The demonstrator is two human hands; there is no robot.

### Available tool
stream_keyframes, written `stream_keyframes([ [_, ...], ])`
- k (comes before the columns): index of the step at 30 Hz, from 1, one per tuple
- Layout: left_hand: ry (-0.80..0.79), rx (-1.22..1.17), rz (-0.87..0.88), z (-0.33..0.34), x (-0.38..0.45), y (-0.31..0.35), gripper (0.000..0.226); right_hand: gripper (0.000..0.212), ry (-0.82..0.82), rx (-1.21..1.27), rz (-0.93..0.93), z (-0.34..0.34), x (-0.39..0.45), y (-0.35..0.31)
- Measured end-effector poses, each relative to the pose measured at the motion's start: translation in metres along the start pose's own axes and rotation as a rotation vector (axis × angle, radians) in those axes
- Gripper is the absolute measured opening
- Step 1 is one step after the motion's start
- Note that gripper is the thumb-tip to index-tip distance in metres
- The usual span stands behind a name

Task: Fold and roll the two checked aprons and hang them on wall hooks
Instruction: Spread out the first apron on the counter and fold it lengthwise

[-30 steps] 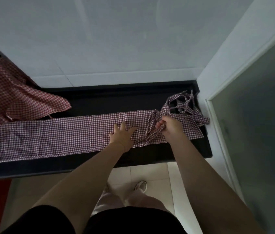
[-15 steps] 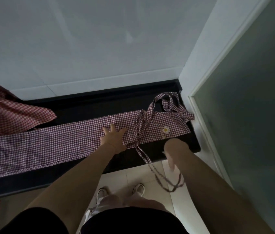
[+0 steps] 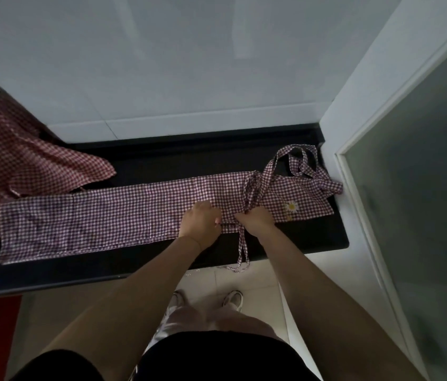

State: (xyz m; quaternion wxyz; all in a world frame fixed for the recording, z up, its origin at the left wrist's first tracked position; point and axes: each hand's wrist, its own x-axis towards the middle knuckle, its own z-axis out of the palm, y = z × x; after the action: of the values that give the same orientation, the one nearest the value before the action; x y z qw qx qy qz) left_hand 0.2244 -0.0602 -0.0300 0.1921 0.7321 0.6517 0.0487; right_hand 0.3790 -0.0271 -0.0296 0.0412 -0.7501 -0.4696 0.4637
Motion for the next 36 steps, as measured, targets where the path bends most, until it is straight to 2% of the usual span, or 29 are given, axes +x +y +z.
stream_keyframes([
  [5, -0.090, -0.002, 0.008, 0.003, -0.007, -0.002, 0.016, 0.023, -0.058, -0.002, 0.025, 0.002, 0.001, 0.003],
  [8, -0.175, 0.044, 0.024, 0.003, -0.004, -0.001, 0.017, 0.031, -0.077, -0.147, 0.005, 0.001, -0.003, 0.003],
  [11, -0.224, 0.097, 0.073, 0.004, -0.003, -0.002, 0.029, 0.040, 0.001, -0.285, -0.045, 0.004, -0.006, 0.006],
  [16, -0.163, 0.041, 0.059, 0.005, 0.003, -0.006, 0.021, 0.043, 0.083, -0.156, -0.016, 0.019, -0.007, 0.010],
  [19, -0.149, 0.002, 0.033, 0.002, 0.005, -0.010, 0.015, 0.046, 0.023, -0.011, 0.104, 0.019, -0.006, 0.006],
  [22, -0.162, -0.019, 0.001, 0.000, 0.005, -0.011, 0.018, 0.053, -0.059, 0.062, 0.222, 0.012, -0.006, 0.004],
  [25, -0.211, -0.002, -0.049, -0.001, 0.007, -0.011, 0.020, 0.047, -0.149, 0.235, 0.286, 0.004, -0.009, -0.009],
  [28, -0.212, 0.010, -0.078, -0.007, 0.008, -0.010, 0.016, 0.034, -0.148, 0.391, 0.305, -0.006, -0.013, -0.024],
  [30, -0.168, -0.009, -0.084, -0.018, 0.013, -0.008, 0.011, 0.027, -0.238, 0.545, 0.318, -0.011, -0.015, -0.037],
  [32, -0.035, -0.041, -0.068, -0.034, 0.017, -0.009, 0.004, 0.020, -0.264, 0.736, 0.283, -0.017, -0.017, -0.052],
  [34, 0.243, -0.051, 0.058, -0.045, 0.019, -0.010, 0.012, 0.022, -0.125, 0.840, 0.116, -0.021, -0.012, -0.062],
  [35, 0.364, -0.039, 0.135, -0.048, 0.018, -0.010, 0.013, 0.023, -0.032, 0.808, 0.015, -0.021, -0.010, -0.064],
  [36, 0.405, -0.018, 0.202, -0.048, 0.014, -0.009, 0.012, 0.023, 0.042, 0.730, -0.057, -0.019, -0.008, -0.063],
])
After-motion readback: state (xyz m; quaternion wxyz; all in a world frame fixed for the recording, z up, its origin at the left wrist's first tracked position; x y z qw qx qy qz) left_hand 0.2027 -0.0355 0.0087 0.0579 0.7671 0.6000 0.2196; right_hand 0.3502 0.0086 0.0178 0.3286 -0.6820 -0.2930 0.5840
